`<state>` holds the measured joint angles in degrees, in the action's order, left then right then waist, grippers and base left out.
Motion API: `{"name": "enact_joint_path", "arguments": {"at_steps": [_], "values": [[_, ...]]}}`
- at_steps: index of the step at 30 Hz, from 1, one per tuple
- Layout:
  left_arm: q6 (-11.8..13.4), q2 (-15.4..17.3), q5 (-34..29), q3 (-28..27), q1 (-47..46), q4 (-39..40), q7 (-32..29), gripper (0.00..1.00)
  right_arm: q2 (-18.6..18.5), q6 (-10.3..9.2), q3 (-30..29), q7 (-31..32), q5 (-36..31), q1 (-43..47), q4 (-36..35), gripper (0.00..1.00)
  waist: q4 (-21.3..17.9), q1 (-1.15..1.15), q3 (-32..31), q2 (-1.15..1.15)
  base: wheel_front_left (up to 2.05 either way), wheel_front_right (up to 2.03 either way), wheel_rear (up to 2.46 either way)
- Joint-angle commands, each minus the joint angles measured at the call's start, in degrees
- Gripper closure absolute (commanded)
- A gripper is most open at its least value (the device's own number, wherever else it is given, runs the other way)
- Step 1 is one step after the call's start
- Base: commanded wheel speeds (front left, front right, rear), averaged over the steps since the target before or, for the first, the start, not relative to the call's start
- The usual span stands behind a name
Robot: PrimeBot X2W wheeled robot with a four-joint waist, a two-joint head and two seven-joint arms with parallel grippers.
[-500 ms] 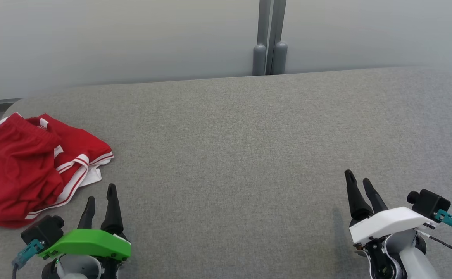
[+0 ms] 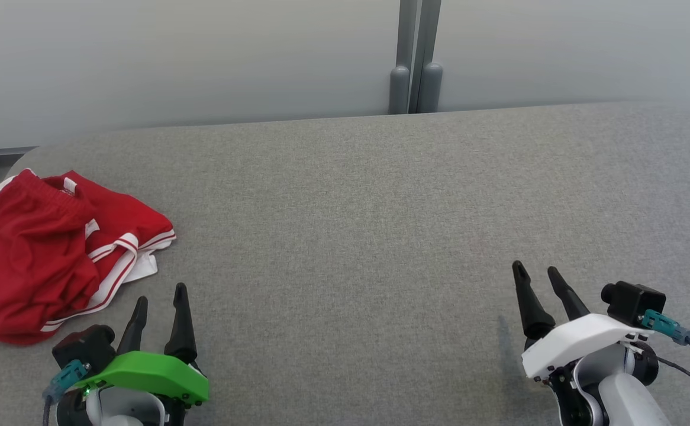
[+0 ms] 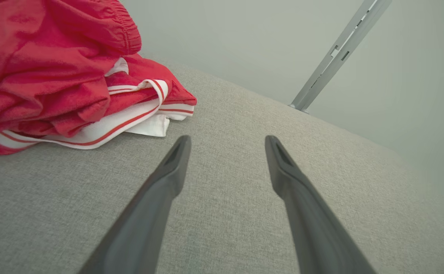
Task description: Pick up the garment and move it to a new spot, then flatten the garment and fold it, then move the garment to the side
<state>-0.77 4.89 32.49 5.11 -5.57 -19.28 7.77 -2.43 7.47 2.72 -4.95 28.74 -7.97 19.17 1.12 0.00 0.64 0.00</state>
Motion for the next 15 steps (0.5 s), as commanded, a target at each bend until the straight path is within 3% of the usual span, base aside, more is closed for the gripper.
{"name": "enact_joint_path", "arguments": {"at_steps": [1, 10, 15], "values": [[-0.33, 0.88, -1.63, -0.01, -1.68, 0.09, 0.67, 0.00, -0.36, 0.02, -0.47, -0.60, -1.76, -1.02, -0.24, 0.00, 0.02, 0.00, 0.07, 0.00, 0.00, 0.00, 0.00], [-1.30, 1.56, -5.87, 0.61, -1.93, -0.49, 2.07, 0.00, -0.38, 0.02, 0.29, -1.88, -6.74, -1.77, 0.10, 0.00, -0.14, 0.00, 0.57, 0.00, 0.00, 0.00, 0.00], [-1.90, 1.29, -7.08, 0.49, -1.83, -0.51, 2.75, 0.00, -0.41, 0.02, 1.07, -2.76, -5.30, -1.86, 0.19, 0.00, -0.10, 0.00, 0.76, 0.00, 0.00, 0.00, 0.00]]}}
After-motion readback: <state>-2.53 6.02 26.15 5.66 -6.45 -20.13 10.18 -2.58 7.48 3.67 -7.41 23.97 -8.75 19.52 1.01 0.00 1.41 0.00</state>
